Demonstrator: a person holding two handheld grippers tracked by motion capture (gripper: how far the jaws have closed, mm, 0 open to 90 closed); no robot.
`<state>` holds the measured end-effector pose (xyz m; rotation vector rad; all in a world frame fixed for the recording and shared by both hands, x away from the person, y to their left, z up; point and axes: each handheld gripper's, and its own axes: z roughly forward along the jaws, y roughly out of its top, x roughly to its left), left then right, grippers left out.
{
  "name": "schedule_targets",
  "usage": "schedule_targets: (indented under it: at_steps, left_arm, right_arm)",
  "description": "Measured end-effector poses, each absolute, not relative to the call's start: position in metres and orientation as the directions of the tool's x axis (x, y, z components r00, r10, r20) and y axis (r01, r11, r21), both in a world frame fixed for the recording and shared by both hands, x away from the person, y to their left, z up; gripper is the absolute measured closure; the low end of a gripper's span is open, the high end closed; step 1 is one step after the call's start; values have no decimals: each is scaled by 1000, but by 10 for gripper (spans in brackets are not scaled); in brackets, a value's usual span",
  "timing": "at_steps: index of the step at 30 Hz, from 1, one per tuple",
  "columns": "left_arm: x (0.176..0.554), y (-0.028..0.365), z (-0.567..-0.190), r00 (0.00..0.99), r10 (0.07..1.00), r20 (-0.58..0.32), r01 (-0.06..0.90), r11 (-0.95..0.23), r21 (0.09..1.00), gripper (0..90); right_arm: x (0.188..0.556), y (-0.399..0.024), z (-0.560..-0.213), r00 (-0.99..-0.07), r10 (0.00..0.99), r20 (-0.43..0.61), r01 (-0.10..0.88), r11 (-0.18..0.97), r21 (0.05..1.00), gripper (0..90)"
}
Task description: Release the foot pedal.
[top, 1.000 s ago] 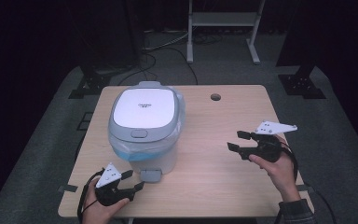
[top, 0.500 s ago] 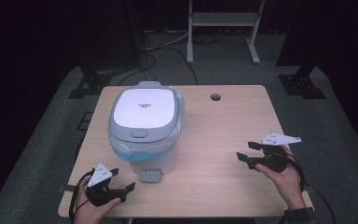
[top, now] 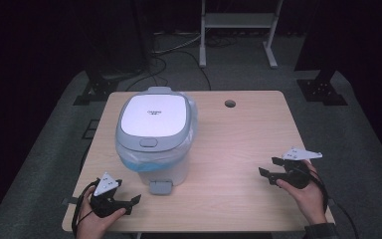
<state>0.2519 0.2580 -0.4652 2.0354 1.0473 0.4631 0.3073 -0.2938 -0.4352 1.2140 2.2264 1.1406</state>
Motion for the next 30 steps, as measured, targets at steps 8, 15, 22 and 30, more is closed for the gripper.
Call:
schedule_targets:
  at_steps: [8,15,22,30]
  left_arm:
    - [260,263,-474,595,804,-11,536,-386,751,60]
    - [265,263,-479,605,796,-7,545,-407,733,60]
    - [268,260,-483,614,789,0,544,-423,725,35]
    - [269,260,-483,621,783,16,535,-439,721,17]
  right_arm:
    - [310,-298,-450,-528,848,48,568,312,762,293]
    - [312,-302,-463,-505,863,26,601,330,728,287]
    - [314,-302,-471,-491,871,3,621,348,702,279]
    - [314,-302,-478,-489,872,-1,629,354,692,255]
